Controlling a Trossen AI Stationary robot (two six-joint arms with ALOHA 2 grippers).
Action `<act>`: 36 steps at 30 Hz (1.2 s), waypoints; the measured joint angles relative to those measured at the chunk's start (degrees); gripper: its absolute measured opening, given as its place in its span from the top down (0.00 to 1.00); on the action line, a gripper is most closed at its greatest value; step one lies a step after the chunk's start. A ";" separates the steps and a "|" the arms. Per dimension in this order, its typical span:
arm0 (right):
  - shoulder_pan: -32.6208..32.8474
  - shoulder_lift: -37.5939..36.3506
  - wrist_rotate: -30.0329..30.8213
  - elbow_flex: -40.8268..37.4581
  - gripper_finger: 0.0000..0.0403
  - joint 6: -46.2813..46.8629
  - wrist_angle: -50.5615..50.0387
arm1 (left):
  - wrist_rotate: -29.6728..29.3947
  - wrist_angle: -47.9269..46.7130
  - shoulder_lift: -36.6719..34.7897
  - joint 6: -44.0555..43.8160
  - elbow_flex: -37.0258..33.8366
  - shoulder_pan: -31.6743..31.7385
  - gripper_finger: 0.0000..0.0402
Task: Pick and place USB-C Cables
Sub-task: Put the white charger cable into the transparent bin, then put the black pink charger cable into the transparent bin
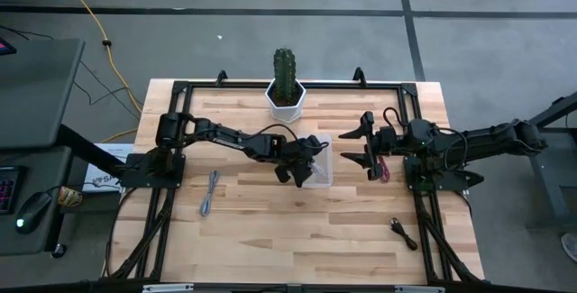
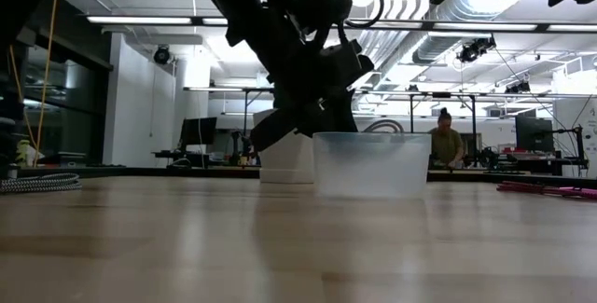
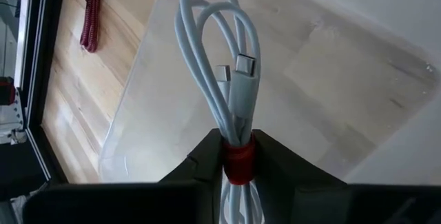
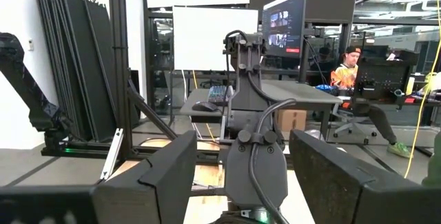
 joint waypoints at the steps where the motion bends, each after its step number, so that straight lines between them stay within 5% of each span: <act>1: 0.00 0.00 0.00 0.00 0.44 0.00 0.00 | -0.02 0.01 0.00 0.02 0.00 0.00 0.86; 21: 0.00 0.00 0.00 0.00 0.44 -0.41 0.00 | -3.80 1.87 -0.02 -1.03 0.00 0.00 0.61; 36: 0.00 0.00 0.00 0.00 0.44 -0.48 -0.11 | -20.28 4.48 -0.62 -0.49 0.00 -2.32 0.50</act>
